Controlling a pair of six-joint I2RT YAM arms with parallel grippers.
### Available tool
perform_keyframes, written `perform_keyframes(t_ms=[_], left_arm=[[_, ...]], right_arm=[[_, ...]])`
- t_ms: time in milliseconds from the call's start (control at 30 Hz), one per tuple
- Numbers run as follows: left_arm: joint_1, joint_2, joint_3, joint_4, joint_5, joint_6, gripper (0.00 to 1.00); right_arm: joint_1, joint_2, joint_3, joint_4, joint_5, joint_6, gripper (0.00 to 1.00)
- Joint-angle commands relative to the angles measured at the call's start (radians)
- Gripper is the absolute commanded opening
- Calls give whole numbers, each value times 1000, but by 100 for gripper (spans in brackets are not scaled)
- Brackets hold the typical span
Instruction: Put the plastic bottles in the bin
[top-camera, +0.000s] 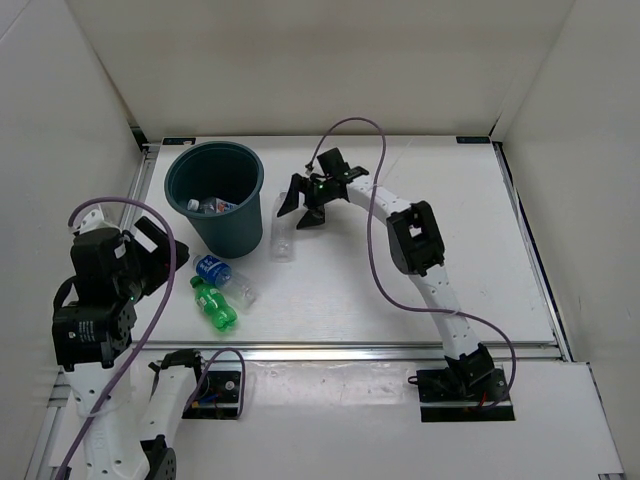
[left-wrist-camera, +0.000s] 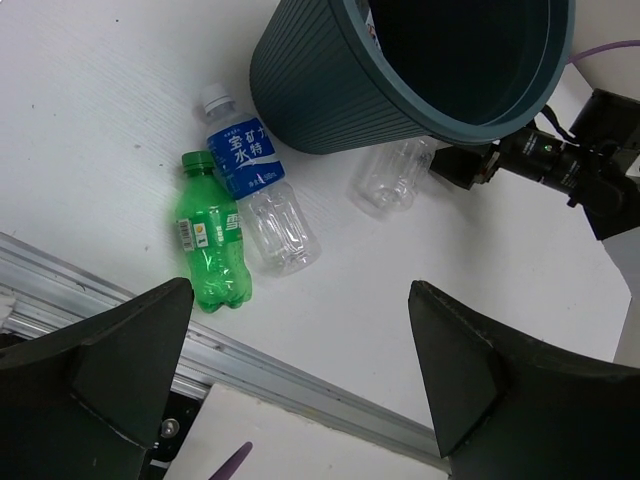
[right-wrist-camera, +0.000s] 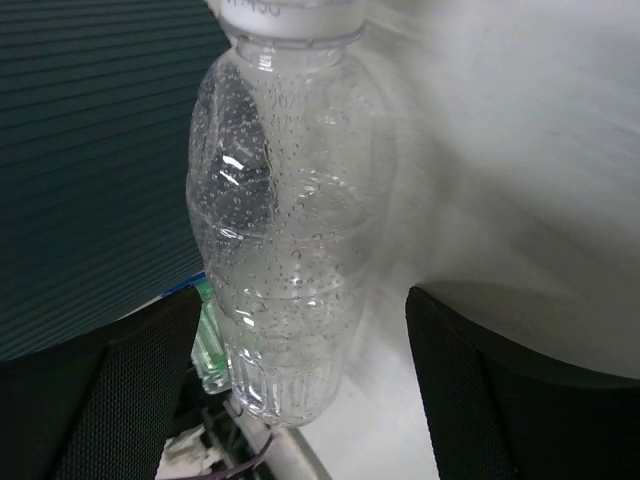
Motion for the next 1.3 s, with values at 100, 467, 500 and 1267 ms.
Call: perform_keyframes(t_ms=[100,467,500,1267], left_arm=[[-3,-5,13,-31,4,-1,100],[-3,6,33,-28,13,26,100],[-3,-7,21,-5,13,26,100],[-3,-11,-76,9,85,-60,100]], right_arm=[[15,87,36,103,-147,93,78],[-5,-101,-187,138,-112,41,32],[-5,-144,-218,123,-92,20,32],[277,-347,315,429,506,-402,36]])
